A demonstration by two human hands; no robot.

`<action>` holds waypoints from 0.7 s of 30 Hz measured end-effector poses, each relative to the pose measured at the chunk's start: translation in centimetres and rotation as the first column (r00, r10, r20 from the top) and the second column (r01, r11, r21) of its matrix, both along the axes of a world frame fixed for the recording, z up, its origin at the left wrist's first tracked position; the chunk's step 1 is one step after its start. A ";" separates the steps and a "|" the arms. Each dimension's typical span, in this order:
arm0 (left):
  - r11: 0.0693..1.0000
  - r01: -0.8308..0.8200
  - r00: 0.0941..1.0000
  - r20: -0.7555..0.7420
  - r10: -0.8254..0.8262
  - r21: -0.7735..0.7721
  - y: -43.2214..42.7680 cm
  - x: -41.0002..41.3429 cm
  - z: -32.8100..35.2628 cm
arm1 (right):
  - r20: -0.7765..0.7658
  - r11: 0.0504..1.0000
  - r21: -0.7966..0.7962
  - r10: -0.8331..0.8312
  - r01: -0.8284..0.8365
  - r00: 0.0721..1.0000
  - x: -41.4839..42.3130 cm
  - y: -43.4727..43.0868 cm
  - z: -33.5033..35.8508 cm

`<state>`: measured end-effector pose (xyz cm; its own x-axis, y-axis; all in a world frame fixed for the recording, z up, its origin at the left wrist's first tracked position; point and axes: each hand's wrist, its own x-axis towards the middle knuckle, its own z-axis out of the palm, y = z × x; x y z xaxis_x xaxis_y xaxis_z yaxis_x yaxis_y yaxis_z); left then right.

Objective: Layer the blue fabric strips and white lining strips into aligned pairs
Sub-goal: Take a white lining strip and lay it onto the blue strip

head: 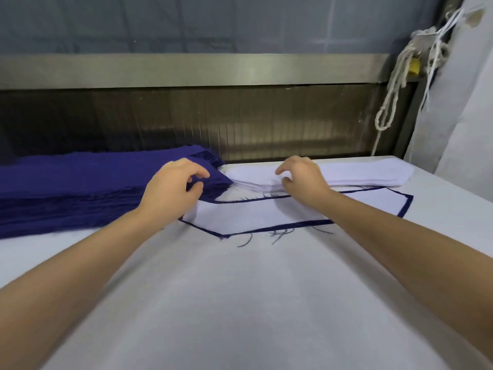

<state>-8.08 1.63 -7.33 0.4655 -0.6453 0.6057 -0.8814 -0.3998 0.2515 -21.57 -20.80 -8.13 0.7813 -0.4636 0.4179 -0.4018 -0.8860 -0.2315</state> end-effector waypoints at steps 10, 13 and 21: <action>0.975 -0.219 0.938 -0.272 0.217 0.026 -2.0 8.5 3.5 | -0.014 0.981 -0.075 0.177 -0.178 0.984 13.4 6.1 2.3; 0.971 -0.239 0.937 -0.268 0.225 -0.021 -2.4 9.1 3.1 | -0.066 0.973 -0.103 0.199 -0.205 0.978 16.1 7.0 3.1; 0.962 -0.247 0.955 -0.138 0.261 0.113 -1.6 11.0 2.1 | -0.249 0.939 -0.222 0.205 -0.261 0.947 19.8 7.0 3.8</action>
